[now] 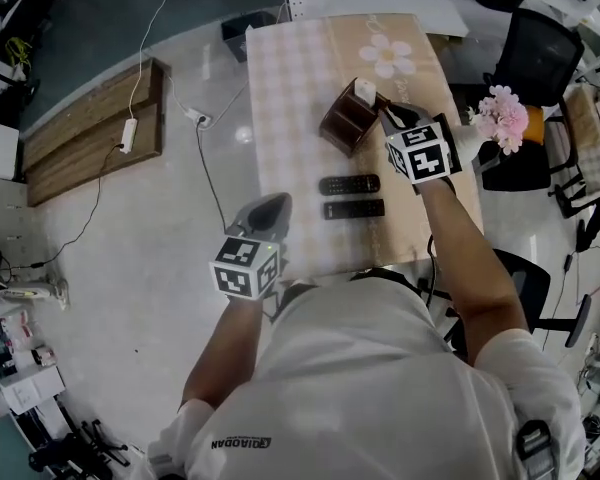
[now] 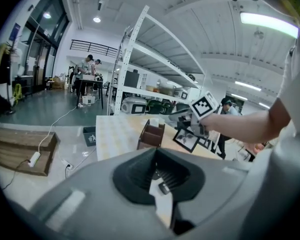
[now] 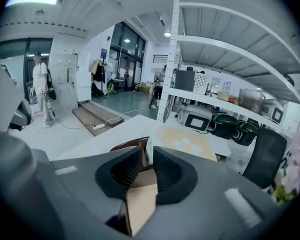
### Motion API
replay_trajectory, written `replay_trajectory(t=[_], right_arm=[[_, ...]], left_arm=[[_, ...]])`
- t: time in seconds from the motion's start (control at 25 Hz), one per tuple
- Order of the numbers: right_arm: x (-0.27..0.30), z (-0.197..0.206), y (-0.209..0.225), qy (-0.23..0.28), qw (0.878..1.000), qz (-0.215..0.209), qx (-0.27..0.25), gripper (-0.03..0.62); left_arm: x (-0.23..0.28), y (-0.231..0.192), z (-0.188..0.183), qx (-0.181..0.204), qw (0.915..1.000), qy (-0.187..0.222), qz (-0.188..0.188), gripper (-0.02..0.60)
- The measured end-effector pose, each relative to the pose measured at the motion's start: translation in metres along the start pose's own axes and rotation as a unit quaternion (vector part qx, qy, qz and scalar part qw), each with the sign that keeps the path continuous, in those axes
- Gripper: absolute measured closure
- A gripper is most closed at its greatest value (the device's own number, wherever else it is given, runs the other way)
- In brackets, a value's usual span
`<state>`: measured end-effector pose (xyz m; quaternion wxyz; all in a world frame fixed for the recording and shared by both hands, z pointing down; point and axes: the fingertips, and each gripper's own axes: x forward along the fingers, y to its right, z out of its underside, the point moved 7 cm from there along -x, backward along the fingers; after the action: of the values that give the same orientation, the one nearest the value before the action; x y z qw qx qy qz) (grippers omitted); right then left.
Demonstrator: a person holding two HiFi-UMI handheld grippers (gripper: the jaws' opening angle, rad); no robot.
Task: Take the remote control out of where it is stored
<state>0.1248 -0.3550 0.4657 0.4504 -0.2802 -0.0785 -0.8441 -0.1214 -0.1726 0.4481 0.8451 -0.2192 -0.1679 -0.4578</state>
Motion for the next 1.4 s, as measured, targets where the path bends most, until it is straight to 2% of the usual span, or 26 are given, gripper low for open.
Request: replay_trajectory(t=[0.2, 0.36, 0.68, 0.88, 1.08, 1.4], right_arm=[[0.048, -0.007, 0.022, -0.038, 0.999, -0.013, -0.002, 0.466], [0.077, -0.009, 0.027, -0.072, 0.997, -0.03, -0.024, 0.42], [0.104, -0.013, 0.026, -0.111, 0.99, -0.065, -0.059, 0.415], [0.104, -0.013, 0.024, -0.115, 0.988, -0.071, -0.072, 0.466], [0.09, -0.019, 0.022, -0.093, 0.991, -0.065, -0.071, 0.471], [0.036, -0.059, 0.016, -0.021, 0.996, -0.04, -0.078, 0.476]], left_arm=[[0.0, -0.005, 0.006, -0.021, 0.9996, -0.006, -0.016, 0.577], [-0.001, -0.009, 0.009, -0.036, 0.9989, -0.008, -0.027, 0.577], [-0.006, -0.017, 0.017, -0.055, 0.9976, -0.011, -0.041, 0.577], [-0.006, -0.017, 0.017, -0.055, 0.9977, -0.011, -0.038, 0.577], [-0.009, -0.015, 0.017, -0.048, 0.9982, -0.01, -0.033, 0.577], [-0.016, -0.009, 0.018, -0.033, 0.9993, -0.006, -0.014, 0.577]])
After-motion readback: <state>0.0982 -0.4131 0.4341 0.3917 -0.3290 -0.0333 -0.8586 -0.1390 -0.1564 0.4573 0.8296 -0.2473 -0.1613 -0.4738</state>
